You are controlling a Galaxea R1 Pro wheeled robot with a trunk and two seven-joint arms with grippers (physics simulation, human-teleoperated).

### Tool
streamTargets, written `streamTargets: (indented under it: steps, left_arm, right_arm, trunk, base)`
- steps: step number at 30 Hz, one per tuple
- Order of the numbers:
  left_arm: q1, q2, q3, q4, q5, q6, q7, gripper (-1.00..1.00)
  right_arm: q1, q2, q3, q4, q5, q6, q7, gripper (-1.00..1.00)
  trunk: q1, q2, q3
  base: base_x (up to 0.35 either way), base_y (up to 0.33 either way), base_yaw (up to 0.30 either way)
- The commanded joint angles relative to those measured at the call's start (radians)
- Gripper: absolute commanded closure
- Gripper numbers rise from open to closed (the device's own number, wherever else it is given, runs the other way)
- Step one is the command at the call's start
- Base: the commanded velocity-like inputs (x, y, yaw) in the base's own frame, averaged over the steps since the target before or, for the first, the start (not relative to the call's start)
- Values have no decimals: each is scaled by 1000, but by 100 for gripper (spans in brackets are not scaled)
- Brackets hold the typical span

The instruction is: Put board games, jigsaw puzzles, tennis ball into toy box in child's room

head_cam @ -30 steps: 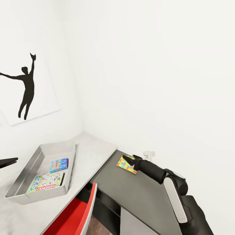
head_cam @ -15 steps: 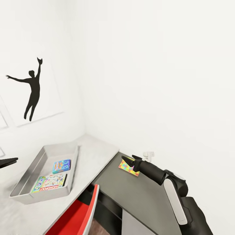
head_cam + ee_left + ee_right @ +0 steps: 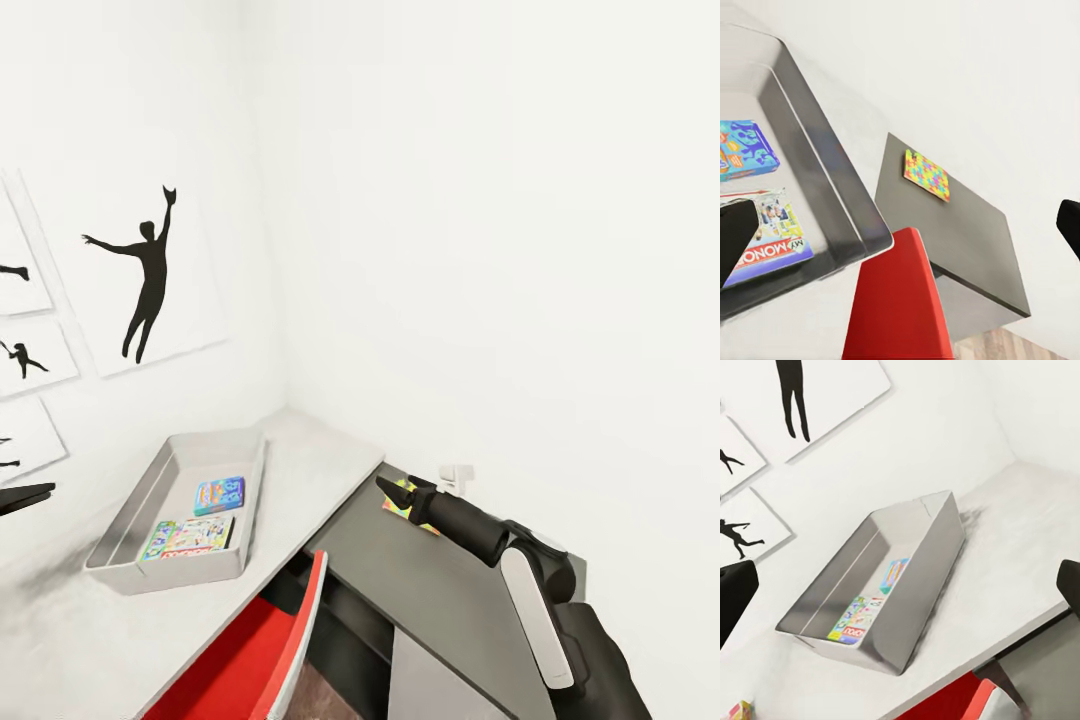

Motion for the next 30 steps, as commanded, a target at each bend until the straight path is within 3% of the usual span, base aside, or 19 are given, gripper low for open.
streamTargets:
  steps: [1, 9, 20, 30]
  left_arm:
    - [-1, 0, 0, 0, -1, 11, -4, -100]
    - [-1, 0, 0, 0, -1, 11, -4, -100]
    - [-1, 0, 0, 0, -1, 11, -4, -100]
    - [-1, 0, 0, 0, -1, 11, -4, -100]
  right_arm:
    - [-1, 1, 0, -1, -5, 7, -2, -100]
    - [-1, 2, 4, 0, -5, 7, -29, -100]
    - [-1, 6, 7, 3, -5, 7, -36, -100]
    - [-1, 8, 7, 5, -4, 7, -36, -100]
  trunk:
    - [1, -2, -1]
    - [1, -2, 2]
    - [1, -2, 6]
    - [1, -2, 7]
  base:
    - [-32, 15, 162]
    - [-32, 4, 242]
    - [-212, 0, 277]
    - [-77, 44, 287]
